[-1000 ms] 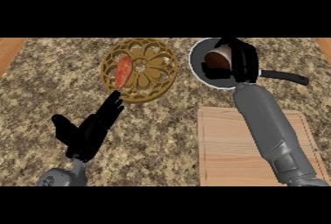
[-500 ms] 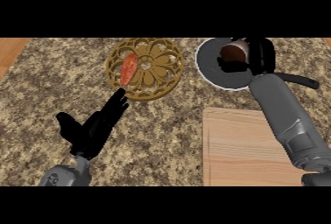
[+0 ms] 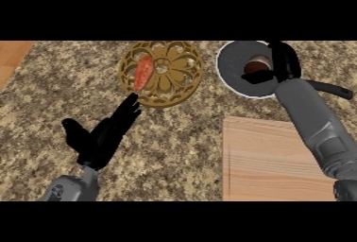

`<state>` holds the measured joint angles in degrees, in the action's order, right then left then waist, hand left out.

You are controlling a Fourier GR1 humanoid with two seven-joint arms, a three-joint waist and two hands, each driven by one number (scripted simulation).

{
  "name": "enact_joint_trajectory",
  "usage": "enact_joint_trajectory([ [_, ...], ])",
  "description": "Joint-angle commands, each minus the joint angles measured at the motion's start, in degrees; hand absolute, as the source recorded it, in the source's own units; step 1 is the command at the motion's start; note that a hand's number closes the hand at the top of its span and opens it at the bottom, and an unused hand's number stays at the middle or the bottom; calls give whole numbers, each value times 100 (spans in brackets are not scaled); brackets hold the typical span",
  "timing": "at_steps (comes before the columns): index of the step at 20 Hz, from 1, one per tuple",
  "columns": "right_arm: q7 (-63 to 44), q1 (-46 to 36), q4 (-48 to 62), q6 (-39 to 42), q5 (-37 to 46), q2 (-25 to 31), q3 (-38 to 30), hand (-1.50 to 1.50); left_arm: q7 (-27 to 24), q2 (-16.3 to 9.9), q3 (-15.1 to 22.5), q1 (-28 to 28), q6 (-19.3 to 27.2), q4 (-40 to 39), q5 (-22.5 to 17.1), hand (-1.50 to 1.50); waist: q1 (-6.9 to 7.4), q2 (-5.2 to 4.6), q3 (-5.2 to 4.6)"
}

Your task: Pick the cupcake from the cutting board and place it in the pan

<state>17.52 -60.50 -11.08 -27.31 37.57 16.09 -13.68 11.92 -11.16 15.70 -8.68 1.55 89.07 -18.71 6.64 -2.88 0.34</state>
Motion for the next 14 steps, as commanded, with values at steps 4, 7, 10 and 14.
enact_joint_trajectory([
  [4,1035,-42,-257,736,-1189,18,-1082,-150,-115,159,51,-68,99,-62,108,0,-101,-6,14],
  [7,1117,-8,-96,1312,-1545,179,-1412,-150,43,67,-79,-95,92,-8,17,0,-110,13,8],
  [10,1104,76,126,2162,-1737,552,-1580,-150,-70,72,-38,51,-32,-36,-18,0,-163,36,-1],
  [14,1443,313,268,2938,-1698,820,-1523,-150,-75,100,22,16,33,-150,134,0,-164,32,2],
])
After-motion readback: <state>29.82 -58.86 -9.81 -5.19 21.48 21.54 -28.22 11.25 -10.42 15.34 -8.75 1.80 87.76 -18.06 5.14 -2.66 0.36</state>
